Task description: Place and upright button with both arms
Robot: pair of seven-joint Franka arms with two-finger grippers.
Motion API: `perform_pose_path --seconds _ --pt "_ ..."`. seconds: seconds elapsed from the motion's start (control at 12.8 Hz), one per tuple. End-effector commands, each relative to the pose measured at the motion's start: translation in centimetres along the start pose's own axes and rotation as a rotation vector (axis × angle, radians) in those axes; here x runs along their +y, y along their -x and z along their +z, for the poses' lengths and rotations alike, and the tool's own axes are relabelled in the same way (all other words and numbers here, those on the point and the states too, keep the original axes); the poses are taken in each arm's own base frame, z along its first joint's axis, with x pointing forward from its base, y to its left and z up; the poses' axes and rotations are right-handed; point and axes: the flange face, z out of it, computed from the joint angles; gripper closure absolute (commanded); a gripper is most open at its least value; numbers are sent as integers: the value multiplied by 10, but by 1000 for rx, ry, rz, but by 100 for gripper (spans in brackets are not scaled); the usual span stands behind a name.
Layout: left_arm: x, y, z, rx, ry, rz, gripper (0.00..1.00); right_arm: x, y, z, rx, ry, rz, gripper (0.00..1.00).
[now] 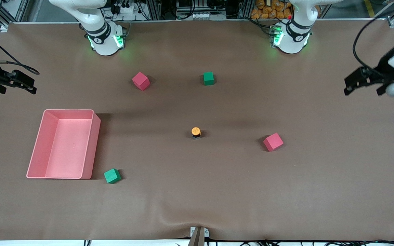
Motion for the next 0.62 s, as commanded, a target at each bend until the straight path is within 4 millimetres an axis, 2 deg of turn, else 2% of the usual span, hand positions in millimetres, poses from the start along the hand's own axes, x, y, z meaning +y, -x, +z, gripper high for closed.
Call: perform_pose_path --seconds 0.0,0.08,0.23,0.55 --pt "0 55 3 -42 -11 14 0 0 0 -3 -1 -13 -5 0" --pt "2 63 2 -45 -15 13 0 0 0 -3 -1 -13 -5 0" --pt "2 67 -6 -51 -14 12 0 1 0 -3 -6 -14 -3 0" --pt "-15 59 -17 -30 6 -17 0 1 1 -2 -13 -32 -1 0"
